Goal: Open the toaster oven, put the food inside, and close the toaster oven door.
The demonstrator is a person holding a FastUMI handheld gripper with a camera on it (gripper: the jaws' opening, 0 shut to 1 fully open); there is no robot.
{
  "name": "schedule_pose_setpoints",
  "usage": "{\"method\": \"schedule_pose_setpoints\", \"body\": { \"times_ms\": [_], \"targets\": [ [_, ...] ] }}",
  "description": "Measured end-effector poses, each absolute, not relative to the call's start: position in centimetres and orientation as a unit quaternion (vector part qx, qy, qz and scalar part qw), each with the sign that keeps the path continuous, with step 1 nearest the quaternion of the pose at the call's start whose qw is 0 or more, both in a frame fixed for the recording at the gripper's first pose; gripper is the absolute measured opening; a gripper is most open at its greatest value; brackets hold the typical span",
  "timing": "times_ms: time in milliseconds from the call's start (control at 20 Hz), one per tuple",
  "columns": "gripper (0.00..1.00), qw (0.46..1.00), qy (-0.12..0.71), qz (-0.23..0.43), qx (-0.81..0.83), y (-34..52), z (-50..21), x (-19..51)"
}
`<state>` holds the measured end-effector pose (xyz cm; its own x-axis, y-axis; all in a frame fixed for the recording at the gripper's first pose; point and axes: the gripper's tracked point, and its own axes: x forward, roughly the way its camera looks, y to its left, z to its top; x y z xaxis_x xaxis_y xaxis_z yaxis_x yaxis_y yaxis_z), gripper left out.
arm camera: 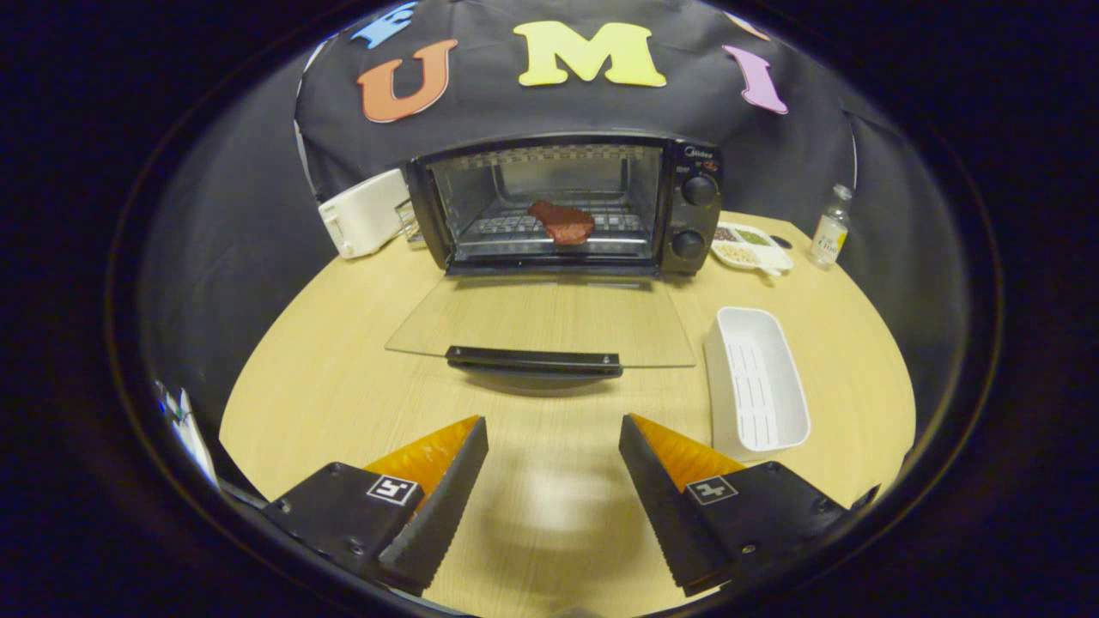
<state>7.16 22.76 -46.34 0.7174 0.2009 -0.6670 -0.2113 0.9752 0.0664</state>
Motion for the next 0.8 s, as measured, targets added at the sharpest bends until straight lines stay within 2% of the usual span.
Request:
{"method": "schedule_pose_setpoints", "body": {
  "times_ms": [550, 800],
  "targets": [
    [0.99, 0.92, 0.381, 0.086, -0.017, 23.4, -50.2, 11.3],
    [0.98, 0.922, 0.378, 0.09, -0.011, 23.6, -49.2, 12.3]
  ]
}}
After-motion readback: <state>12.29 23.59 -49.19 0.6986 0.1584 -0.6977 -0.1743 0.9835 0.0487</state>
